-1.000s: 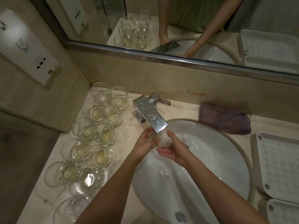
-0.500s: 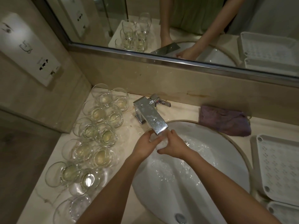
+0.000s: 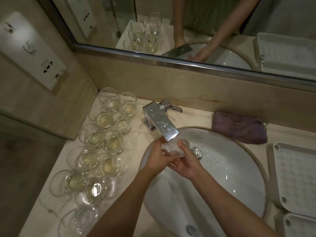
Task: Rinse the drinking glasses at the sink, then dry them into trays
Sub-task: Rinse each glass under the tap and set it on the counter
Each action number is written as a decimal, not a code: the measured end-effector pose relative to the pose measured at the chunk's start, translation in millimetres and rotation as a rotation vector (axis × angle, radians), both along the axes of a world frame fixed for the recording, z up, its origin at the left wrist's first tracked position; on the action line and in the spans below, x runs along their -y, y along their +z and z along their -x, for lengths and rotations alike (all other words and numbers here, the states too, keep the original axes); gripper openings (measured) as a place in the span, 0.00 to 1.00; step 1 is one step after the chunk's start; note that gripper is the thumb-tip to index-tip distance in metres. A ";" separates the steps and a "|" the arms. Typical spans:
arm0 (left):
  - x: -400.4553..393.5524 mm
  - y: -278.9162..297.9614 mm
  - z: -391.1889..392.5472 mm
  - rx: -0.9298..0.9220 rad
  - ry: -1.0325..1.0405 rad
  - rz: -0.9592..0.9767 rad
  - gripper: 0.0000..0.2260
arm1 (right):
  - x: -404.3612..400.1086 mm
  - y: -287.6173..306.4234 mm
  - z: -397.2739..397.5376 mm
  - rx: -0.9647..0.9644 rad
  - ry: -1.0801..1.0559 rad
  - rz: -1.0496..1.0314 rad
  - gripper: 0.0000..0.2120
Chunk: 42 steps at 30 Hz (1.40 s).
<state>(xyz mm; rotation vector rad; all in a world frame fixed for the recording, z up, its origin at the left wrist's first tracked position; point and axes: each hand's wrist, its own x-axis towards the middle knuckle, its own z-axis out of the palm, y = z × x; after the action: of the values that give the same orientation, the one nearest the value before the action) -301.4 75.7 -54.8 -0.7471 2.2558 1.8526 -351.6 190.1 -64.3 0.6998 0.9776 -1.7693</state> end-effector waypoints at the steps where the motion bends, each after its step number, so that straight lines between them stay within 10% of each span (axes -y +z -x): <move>1: 1.2 -3.7 -0.3 0.027 0.010 0.014 0.31 | -3.4 -2.7 0.4 -0.021 0.060 -0.048 0.22; 7: 4.0 -8.0 4.9 0.170 0.007 0.175 0.30 | -18.2 -2.6 10.1 -0.612 0.356 -0.627 0.18; 12: 1.0 -6.9 12.6 0.231 -0.016 0.139 0.27 | -19.8 -3.8 14.0 -1.115 1.042 -0.667 0.41; 19: 23.3 -12.3 -1.3 0.285 -0.183 -0.042 0.36 | -24.7 -8.1 14.4 -0.893 0.760 -0.537 0.35; 26: 35.1 -7.3 -14.0 0.228 -0.117 -0.157 0.23 | -25.8 -18.4 11.1 -0.594 0.626 -0.320 0.28; 42: 38.7 -11.3 -20.2 0.138 -0.126 -0.178 0.25 | -15.5 -10.1 15.3 -0.895 0.797 -0.514 0.36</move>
<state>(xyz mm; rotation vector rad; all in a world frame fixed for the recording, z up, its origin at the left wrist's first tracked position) -281.3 37.0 -66.1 -0.6658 1.9757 1.8519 -366.9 205.6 -74.4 -0.2702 2.0057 -1.0602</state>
